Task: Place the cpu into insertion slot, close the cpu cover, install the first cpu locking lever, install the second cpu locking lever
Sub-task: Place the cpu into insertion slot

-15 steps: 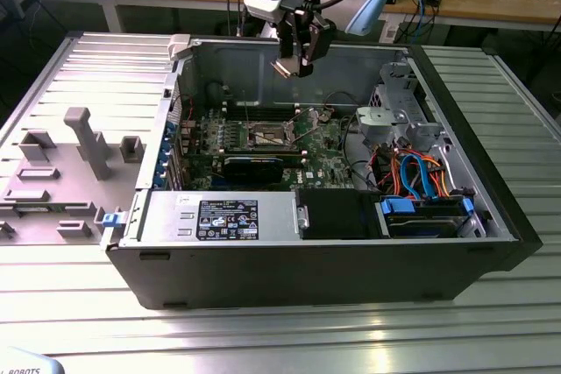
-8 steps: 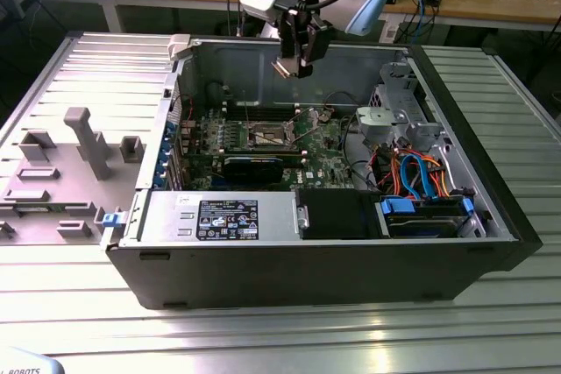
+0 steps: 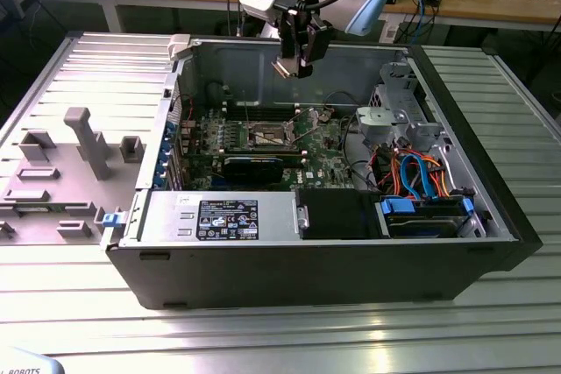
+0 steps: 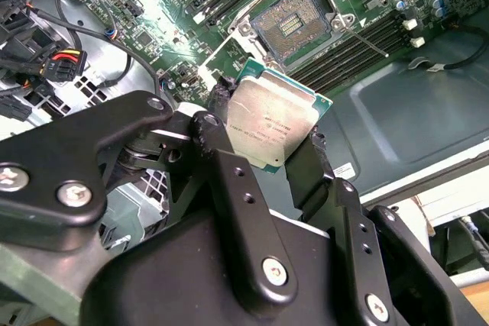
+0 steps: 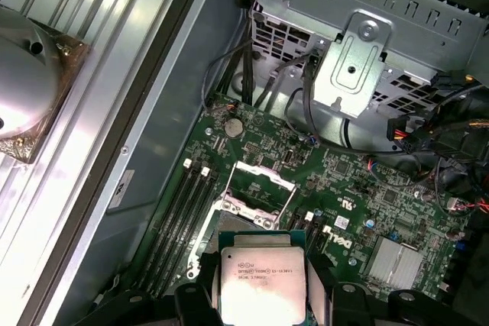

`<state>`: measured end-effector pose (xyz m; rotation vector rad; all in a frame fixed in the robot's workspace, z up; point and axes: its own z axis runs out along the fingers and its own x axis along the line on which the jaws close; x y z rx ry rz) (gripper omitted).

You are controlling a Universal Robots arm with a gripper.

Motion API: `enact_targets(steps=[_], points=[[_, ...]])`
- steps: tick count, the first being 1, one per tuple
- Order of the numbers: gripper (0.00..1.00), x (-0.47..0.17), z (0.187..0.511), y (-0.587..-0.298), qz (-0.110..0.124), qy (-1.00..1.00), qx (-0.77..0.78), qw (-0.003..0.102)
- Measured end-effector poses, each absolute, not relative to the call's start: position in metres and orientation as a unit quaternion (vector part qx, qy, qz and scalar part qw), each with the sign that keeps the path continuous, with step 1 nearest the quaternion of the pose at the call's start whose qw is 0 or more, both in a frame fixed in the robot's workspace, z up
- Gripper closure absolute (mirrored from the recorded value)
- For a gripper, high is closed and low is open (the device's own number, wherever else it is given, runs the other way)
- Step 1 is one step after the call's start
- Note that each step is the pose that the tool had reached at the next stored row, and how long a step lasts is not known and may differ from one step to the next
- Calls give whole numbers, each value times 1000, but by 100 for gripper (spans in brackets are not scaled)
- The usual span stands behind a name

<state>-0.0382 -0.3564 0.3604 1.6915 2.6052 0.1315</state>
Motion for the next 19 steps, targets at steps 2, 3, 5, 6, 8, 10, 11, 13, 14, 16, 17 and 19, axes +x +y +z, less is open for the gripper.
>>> enact_targets(steps=[2, 3, 5, 6, 8, 10, 11, 13, 14, 16, 17, 19], points=[[46, -38, 360, -356, 42, 838, 544, 16], [46, -38, 360, -356, 42, 837, 545, 16], [46, -38, 360, -356, 42, 836, 546, 16], [46, -38, 360, -356, 42, 835, 548, 17], [46, -38, 360, -356, 42, 832, 554, 17], [46, -38, 360, -356, 42, 827, 561, 17], [46, -38, 360, -356, 42, 825, 563, 17], [46, -38, 360, -356, 42, 822, 568, 18], [46, -38, 360, -356, 42, 821, 570, 18], [46, -38, 359, -356, 41, 813, 580, 18], [46, -38, 359, -356, 41, 811, 583, 19], [46, -38, 359, -356, 41, 809, 587, 19]])
